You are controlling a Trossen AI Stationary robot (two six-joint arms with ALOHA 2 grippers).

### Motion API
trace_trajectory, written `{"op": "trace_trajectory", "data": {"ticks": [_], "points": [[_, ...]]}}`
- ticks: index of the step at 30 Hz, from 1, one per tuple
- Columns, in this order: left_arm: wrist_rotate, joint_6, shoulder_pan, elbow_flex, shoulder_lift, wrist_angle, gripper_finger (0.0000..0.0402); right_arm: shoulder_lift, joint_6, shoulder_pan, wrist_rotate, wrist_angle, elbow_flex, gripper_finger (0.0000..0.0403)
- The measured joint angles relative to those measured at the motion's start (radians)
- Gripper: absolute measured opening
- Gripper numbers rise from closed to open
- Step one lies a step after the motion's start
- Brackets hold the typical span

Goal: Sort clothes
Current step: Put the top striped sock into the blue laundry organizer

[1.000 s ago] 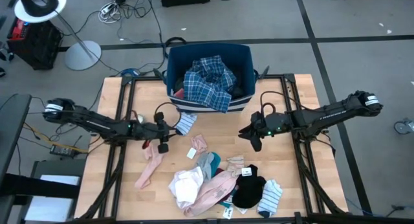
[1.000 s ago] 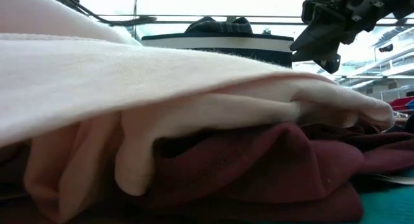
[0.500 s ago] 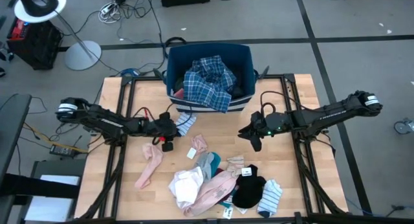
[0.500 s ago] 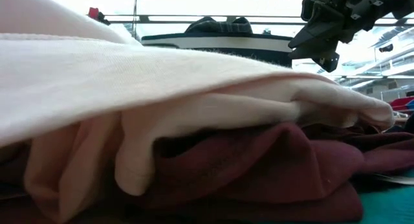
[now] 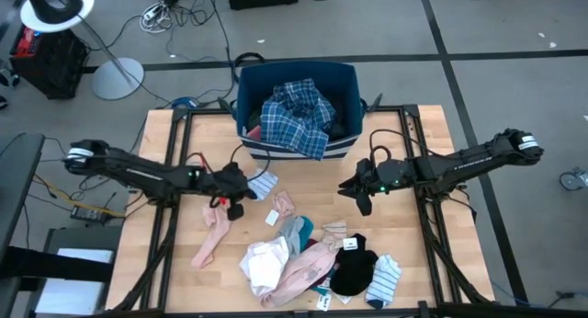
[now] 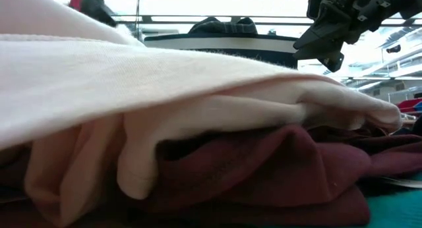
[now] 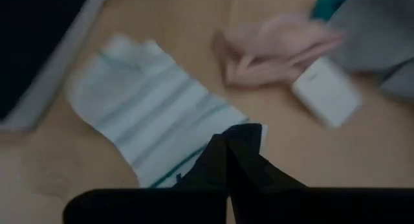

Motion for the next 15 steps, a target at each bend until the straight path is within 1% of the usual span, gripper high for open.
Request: {"op": "trace_trajectory", "data": {"ticks": [2, 5, 9, 12, 15], "points": [[-0.01, -0.001, -0.015, 0.068, -0.047, -0.108, 0.0002, 0.0, -0.012, 0.0, 0.0, -0.002, 0.0, 0.0115], [-0.052, -0.007, -0.032, 0.194, -0.104, -0.278, 0.0001, 0.0, -0.019, 0.0, 0.0, -0.006, 0.0, 0.0115], [-0.109, 0.009, -0.043, 0.388, -0.131, -0.456, 0.0001, 0.0, -0.044, 0.0, 0.0, -0.012, 0.0, 0.0115], [-0.152, 0.045, -0.042, 0.53, -0.128, -0.531, 0.0001, 0.0, -0.098, 0.0, 0.0, -0.013, 0.0, 0.0115], [-0.195, 0.147, -0.026, 0.657, -0.114, -0.55, 0.0, 0.0, -0.134, 0.0, 0.0, -0.013, 0.0, 0.0115]]}}
